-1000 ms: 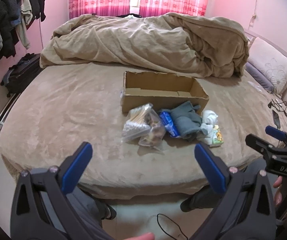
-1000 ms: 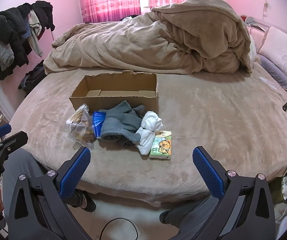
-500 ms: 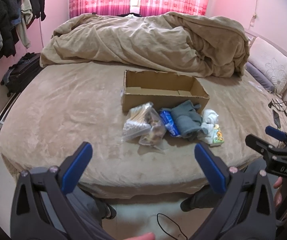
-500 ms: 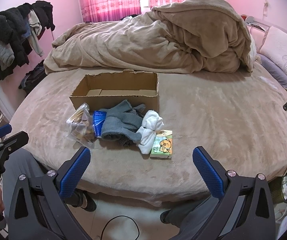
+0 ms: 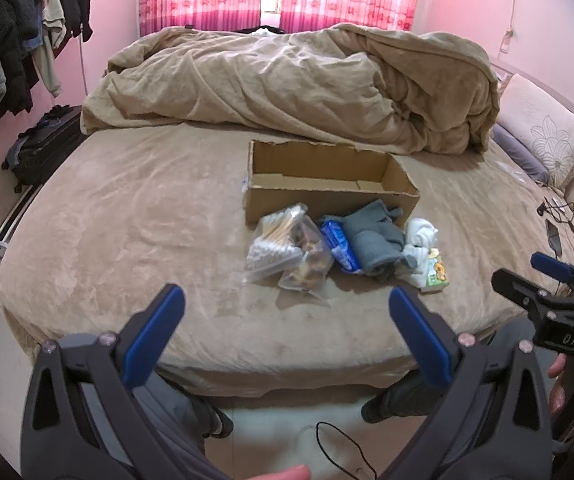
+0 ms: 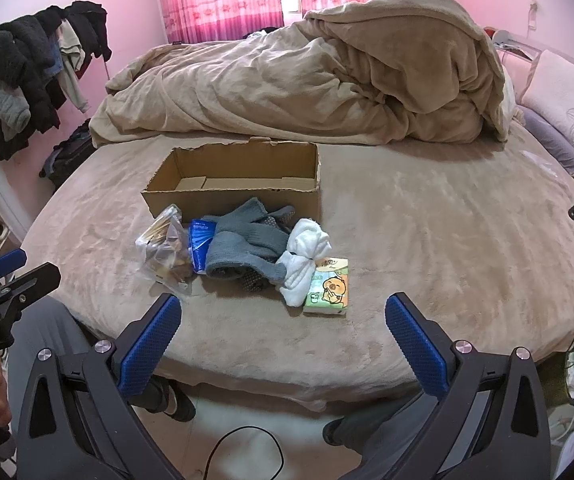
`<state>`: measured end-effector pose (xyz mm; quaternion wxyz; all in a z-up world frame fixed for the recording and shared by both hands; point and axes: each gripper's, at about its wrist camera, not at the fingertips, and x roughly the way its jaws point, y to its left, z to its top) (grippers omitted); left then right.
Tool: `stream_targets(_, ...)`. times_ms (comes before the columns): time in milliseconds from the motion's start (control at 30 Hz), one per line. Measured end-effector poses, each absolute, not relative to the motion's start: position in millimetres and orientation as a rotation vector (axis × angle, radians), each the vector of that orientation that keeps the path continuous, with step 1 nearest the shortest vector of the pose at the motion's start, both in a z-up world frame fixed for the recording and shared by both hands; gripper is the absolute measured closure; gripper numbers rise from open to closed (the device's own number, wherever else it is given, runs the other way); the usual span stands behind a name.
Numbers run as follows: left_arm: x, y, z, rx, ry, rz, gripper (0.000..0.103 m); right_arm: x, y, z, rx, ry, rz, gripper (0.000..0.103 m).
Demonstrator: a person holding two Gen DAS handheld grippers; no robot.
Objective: Organize objects
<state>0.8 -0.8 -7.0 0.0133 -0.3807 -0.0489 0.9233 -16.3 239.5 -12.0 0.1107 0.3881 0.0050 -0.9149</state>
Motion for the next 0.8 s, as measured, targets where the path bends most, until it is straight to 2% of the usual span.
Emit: stream_targets(800,-1.0,-3.2,-8.3,-1.200,-0.175,2.867,0.000,-15.7,238.2,-10.1,1.155,0.004,-2.669,0.000)
